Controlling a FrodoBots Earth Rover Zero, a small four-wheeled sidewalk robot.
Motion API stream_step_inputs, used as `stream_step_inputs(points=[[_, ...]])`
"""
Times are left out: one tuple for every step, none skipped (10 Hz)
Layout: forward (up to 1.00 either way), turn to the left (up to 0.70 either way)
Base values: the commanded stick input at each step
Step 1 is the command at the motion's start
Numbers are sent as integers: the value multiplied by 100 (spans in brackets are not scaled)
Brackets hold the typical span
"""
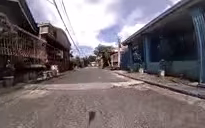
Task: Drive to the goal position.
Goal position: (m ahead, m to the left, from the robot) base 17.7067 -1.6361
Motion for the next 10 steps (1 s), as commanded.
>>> stream_step_inputs(points=[[70, 0], [70, 10], [70, 23], [70, 25], [70, 9], [70, 20], [70, 14], [70, 0], [70, 0], [70, 0]])
